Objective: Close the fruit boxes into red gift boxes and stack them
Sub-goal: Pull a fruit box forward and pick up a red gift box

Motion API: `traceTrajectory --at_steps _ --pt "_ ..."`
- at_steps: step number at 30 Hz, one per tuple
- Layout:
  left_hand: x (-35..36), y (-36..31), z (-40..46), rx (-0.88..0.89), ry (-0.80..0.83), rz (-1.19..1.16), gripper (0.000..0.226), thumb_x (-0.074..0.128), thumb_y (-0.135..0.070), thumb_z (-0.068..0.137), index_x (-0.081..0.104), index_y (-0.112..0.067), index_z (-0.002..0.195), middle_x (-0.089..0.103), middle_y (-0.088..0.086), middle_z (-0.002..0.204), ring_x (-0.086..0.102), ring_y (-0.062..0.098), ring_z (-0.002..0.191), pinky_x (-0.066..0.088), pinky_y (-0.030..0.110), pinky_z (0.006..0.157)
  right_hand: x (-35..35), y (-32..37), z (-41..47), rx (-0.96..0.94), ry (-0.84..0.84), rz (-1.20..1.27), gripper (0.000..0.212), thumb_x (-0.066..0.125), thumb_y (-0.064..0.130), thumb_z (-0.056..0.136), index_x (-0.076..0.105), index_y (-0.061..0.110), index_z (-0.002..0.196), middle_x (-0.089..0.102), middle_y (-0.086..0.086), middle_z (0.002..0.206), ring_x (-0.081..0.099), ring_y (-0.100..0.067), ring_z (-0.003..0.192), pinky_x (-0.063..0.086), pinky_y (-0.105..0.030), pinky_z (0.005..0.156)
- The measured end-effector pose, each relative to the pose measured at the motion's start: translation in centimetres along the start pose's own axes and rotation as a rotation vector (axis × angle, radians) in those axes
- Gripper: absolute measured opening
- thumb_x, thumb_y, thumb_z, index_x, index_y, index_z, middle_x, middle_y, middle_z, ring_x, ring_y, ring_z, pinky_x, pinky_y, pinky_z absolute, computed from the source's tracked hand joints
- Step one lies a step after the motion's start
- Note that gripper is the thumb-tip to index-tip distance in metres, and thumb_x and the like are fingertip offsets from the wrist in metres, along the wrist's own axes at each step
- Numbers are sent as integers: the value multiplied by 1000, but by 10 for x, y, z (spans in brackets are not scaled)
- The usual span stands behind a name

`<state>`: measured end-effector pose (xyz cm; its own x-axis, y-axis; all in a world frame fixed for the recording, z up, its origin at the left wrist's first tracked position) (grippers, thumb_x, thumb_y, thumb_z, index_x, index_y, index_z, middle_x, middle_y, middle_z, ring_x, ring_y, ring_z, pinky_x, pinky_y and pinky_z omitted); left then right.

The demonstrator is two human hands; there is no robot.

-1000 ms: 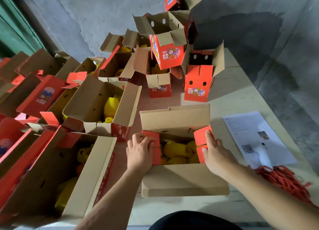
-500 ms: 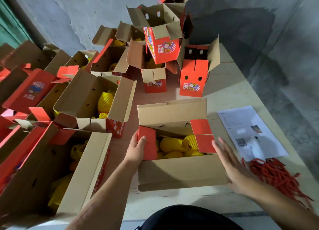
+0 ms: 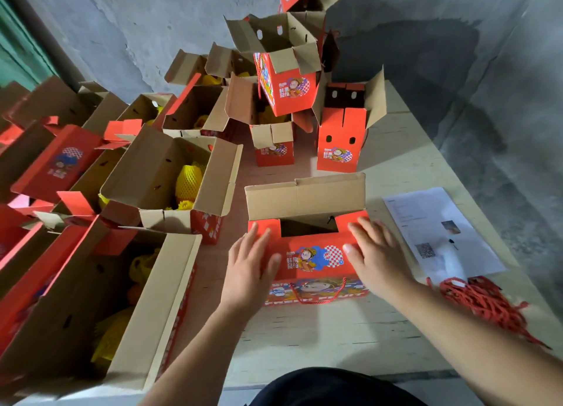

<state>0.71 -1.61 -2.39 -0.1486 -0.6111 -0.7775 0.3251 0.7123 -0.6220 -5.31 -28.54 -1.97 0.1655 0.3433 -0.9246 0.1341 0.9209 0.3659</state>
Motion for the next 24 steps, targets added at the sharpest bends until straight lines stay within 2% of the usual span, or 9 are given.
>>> traceTrajectory --at_steps 4,7,10,13,15,17,20,22,24 --pt "22 -8 1 136 145 382 92 21 -89 93 17 -32 166 -2 -15 170 -13 19 160 -13 46 128 35 -12 -5 29 319 -159 99 4 84 87 -9 24 165 -20 8 171 -25 -18 156 -4 -41 127" --pt "25 -5 0 149 157 426 111 25 -100 80 13 -31 166 -1 -12 173 -15 21 160 -18 46 125 26 -11 12 122 348 -60 93 21 79 94 -7 27 165 -21 4 172 -15 -22 158 1 -46 128" --pt "25 -2 2 136 164 421 111 33 -101 78 16 -34 164 7 -12 174 -10 21 160 -20 46 122 -16 -8 53 230 108 233 88 45 60 102 -6 26 165 -11 -4 174 -1 -24 160 10 -47 128" --pt "25 -2 4 114 171 384 109 41 -100 76 19 -36 161 16 -10 172 -4 22 161 -17 49 122 -37 -4 97 321 87 662 67 40 57 106 24 24 162 28 -4 168 34 -20 149 29 -39 118" --pt "23 -2 3 114 152 371 107 46 -98 75 23 -36 159 22 -7 170 2 25 161 -12 53 124 -52 -10 108 362 49 627 57 39 60 105 64 12 121 68 -14 119 62 -29 111 42 -35 86" --pt "18 -4 3 123 95 338 104 53 -95 74 28 -37 157 27 2 164 11 32 158 -2 58 125 -51 -6 102 252 121 407 55 54 64 97 65 11 84 63 -6 77 62 -29 80 41 -34 68" --pt "11 -10 -1 134 -11 297 100 60 -90 72 37 -30 149 38 7 148 27 34 145 17 65 124 -6 9 75 38 414 117 48 76 65 79 65 28 107 55 1 114 49 -22 108 46 -39 89" --pt "-1 -10 -10 122 -164 165 85 58 -86 77 47 -18 128 42 0 128 36 24 124 35 62 113 9 12 67 -19 465 34 76 70 68 84 42 42 150 35 1 154 28 -26 139 33 -45 113" --pt "-17 -2 -17 20 -324 33 69 51 -81 85 44 -18 113 36 -1 118 32 19 112 39 60 104 17 12 67 -54 509 -49 88 52 77 89 17 44 163 15 6 171 8 -25 156 17 -47 124"
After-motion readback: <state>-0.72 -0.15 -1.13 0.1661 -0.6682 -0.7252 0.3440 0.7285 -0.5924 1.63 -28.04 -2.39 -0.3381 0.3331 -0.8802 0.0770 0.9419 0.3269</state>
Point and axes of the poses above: each hand's wrist, its own z-axis towards the middle knuckle, its own x-axis out of the palm, y = z × x, the point moved 10 cm from there along z, towards the middle knuckle
